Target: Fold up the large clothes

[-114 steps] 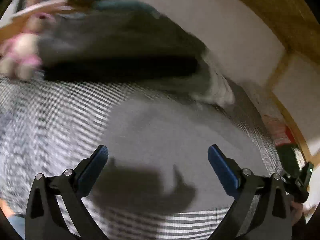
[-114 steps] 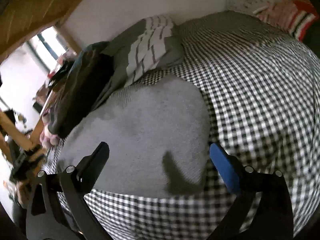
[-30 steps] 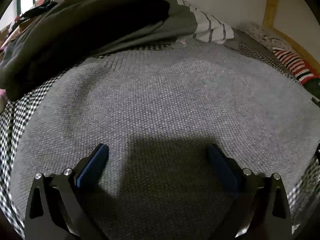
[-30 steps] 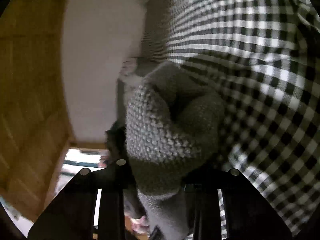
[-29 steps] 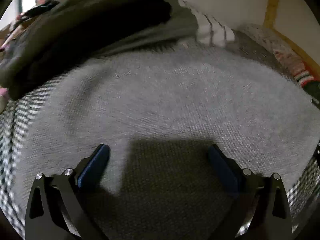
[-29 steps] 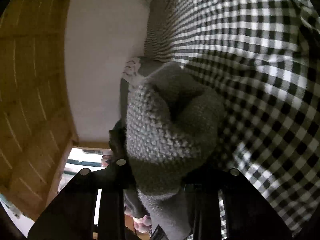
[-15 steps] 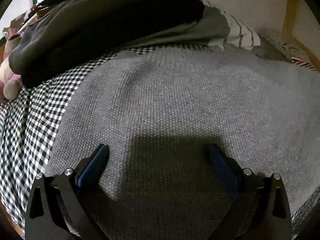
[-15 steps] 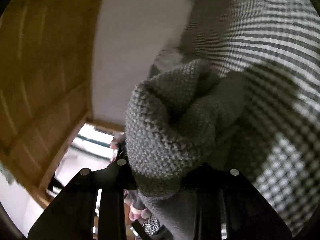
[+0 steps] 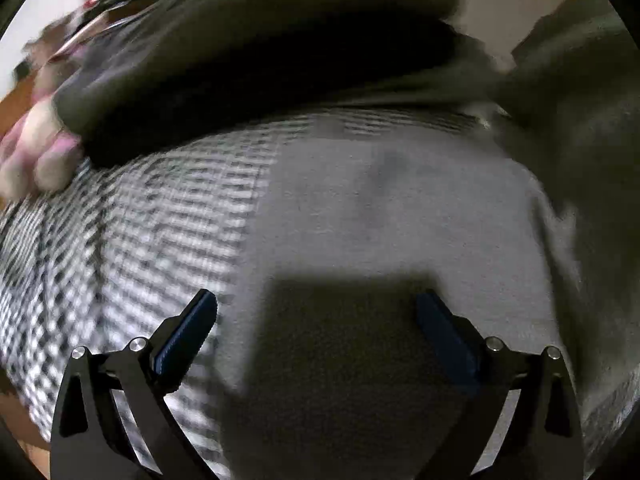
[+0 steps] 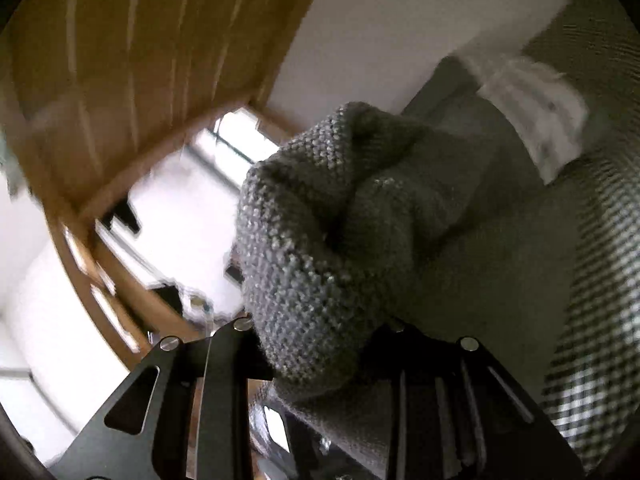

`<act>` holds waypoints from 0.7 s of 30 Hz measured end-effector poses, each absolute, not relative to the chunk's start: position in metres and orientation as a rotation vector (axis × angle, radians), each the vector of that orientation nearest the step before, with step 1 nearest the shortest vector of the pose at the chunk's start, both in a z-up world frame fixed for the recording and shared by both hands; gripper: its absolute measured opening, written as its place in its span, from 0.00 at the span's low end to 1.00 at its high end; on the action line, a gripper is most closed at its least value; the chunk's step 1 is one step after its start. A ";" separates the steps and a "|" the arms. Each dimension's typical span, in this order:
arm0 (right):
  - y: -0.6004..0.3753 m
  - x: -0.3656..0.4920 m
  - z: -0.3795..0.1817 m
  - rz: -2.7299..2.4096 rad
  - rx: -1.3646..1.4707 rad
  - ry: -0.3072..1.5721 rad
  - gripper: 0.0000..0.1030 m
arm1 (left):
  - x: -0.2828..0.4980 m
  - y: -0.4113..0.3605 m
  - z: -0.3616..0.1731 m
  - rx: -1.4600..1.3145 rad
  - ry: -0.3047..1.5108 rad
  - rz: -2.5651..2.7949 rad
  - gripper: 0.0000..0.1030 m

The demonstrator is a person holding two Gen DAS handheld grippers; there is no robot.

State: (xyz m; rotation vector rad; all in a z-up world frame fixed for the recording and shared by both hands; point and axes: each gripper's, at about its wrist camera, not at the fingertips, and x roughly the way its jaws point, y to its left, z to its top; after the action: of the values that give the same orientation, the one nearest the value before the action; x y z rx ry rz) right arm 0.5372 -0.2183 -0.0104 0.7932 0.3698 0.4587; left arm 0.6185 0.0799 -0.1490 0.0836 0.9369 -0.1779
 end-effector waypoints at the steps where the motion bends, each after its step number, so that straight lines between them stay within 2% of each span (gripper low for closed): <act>1: -0.200 0.536 -0.014 0.483 0.767 0.407 0.27 | 0.625 0.095 -0.153 0.043 0.968 -0.178 0.96; 5: -0.132 0.573 -0.061 0.517 0.659 0.621 0.27 | 0.636 0.139 -0.165 -0.119 1.037 -0.239 0.96; 9: -0.081 0.591 -0.117 0.497 0.557 0.825 0.27 | 0.629 0.168 -0.140 -0.082 0.966 -0.121 0.96; 11: -0.067 0.588 -0.123 0.491 0.513 0.830 0.27 | 0.626 0.185 -0.120 0.001 0.894 0.004 0.96; 15: -0.046 0.595 -0.120 0.466 0.403 0.867 0.28 | 0.627 0.230 -0.087 -0.120 0.825 0.059 0.96; 21: -0.019 0.573 -0.096 0.445 0.208 0.852 0.30 | 0.641 0.219 -0.062 -0.155 0.780 -0.015 0.96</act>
State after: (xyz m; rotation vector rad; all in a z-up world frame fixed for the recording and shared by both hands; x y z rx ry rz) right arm 0.5728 -0.0189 -0.0959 0.2084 0.8515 0.4450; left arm 0.6407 0.2193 -0.0624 -0.1545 0.7798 -0.0155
